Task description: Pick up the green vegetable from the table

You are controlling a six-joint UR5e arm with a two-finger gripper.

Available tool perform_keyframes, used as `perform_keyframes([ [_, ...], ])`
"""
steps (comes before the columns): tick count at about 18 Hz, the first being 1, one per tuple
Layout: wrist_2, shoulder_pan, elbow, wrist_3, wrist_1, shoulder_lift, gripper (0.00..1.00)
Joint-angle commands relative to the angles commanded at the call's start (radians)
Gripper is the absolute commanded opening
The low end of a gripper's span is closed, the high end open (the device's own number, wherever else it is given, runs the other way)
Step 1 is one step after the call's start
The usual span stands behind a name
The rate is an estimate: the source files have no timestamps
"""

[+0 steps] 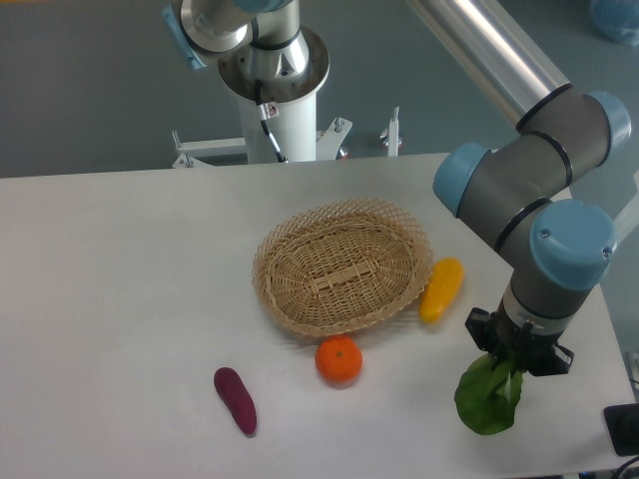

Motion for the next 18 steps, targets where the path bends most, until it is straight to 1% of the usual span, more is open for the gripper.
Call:
perform_keyframes([
  [2, -0.003, 0.002, 0.000, 0.008, 0.000, 0.000, 0.17],
  [5, 0.003, 0.002, 0.000, 0.012, 0.002, 0.000, 0.17],
  [8, -0.005, 0.011, 0.000, 0.058, 0.000, -0.002, 0.18],
  [11, -0.021, 0.014, 0.000, 0.063, 0.002, -0.002, 0.19],
  [18, -0.009, 0.014, 0.005, 0.077, -0.003, 0.000, 0.20],
])
